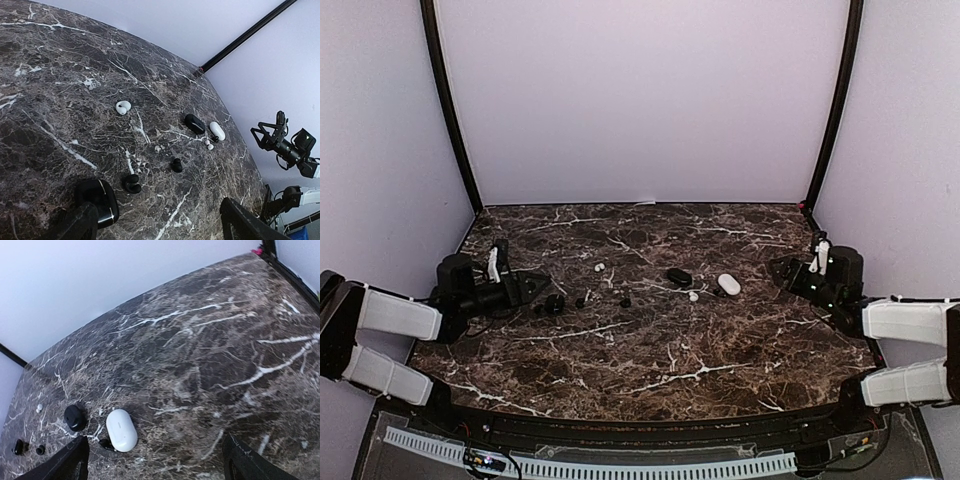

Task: Insert the wireless bluetooth earbuds into the charging case
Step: Pick up the charging case from the center of the board.

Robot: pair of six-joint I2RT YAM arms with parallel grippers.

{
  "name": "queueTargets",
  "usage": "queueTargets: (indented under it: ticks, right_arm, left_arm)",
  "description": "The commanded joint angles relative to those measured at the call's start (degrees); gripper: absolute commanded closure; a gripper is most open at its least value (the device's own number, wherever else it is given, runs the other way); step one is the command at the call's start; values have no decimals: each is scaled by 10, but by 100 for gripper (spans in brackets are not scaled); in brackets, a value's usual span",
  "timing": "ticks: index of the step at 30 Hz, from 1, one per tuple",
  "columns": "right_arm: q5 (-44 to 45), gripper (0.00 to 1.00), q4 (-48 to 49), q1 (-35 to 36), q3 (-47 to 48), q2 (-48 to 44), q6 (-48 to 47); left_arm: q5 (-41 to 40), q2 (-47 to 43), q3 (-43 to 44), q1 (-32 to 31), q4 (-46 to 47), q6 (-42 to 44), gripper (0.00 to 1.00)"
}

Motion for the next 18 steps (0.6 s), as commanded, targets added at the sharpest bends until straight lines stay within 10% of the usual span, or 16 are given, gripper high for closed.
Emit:
queueTargets:
  ticks: [1, 18]
  right_arm:
    - [60, 8, -4, 83, 48, 33, -70]
    - [111, 9, 28, 204, 92, 120, -170]
  left_arm:
    - [-22, 7, 39, -33, -33, 37, 4]
    - [-192, -47, 55, -117, -148, 126, 2]
